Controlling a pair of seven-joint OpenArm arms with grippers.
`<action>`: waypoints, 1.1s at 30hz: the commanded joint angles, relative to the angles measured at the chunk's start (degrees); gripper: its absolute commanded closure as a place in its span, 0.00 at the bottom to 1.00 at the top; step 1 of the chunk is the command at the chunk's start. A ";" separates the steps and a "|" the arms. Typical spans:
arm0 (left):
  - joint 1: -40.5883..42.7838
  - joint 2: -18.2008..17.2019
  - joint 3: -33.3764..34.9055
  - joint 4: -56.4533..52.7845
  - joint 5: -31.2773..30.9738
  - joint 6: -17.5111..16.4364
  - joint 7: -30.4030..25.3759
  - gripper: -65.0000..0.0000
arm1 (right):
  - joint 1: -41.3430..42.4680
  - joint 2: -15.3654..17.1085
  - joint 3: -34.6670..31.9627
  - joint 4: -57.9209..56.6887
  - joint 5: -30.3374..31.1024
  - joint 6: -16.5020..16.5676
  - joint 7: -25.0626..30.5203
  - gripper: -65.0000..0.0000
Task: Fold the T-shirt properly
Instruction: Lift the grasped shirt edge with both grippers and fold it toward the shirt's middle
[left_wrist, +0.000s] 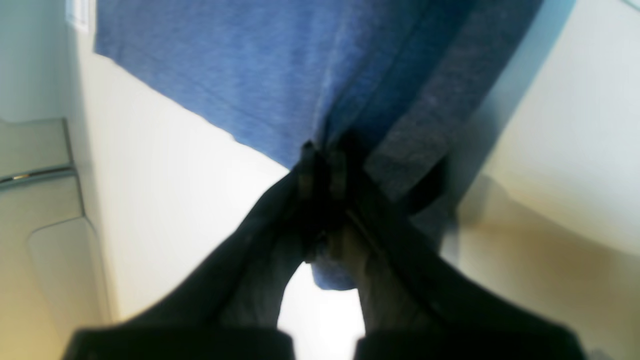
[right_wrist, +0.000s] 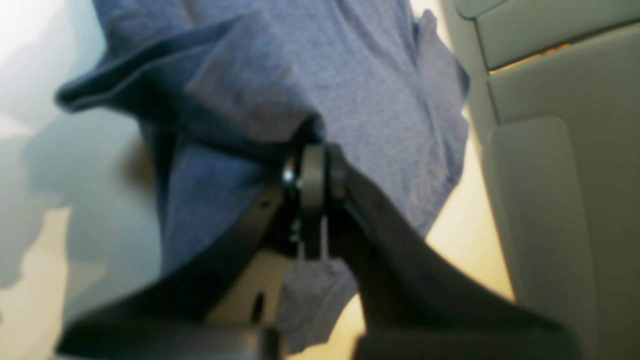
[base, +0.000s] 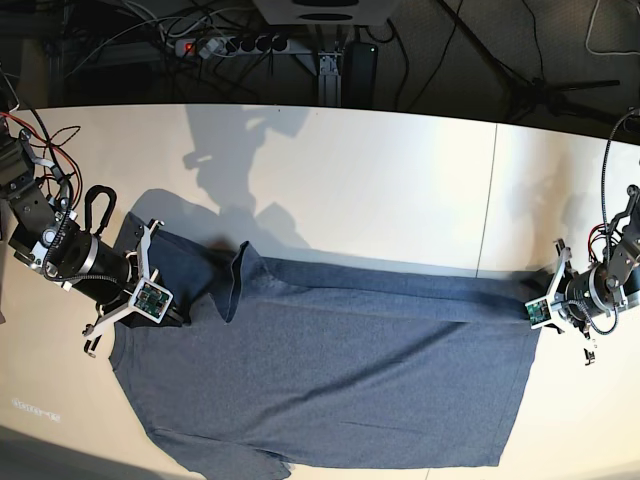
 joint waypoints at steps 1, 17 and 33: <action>-2.36 -1.14 -0.63 -0.04 -0.04 -0.37 -0.07 1.00 | 2.69 0.72 -1.09 -0.37 -0.07 5.05 0.83 1.00; -5.01 1.60 -0.24 -5.11 5.55 0.04 -1.88 1.00 | 21.68 -8.79 -19.17 -18.14 -3.28 5.88 0.79 1.00; -8.57 3.76 1.84 -11.54 5.55 0.04 -4.81 1.00 | 29.35 -18.18 -23.10 -29.53 -5.64 5.95 0.74 1.00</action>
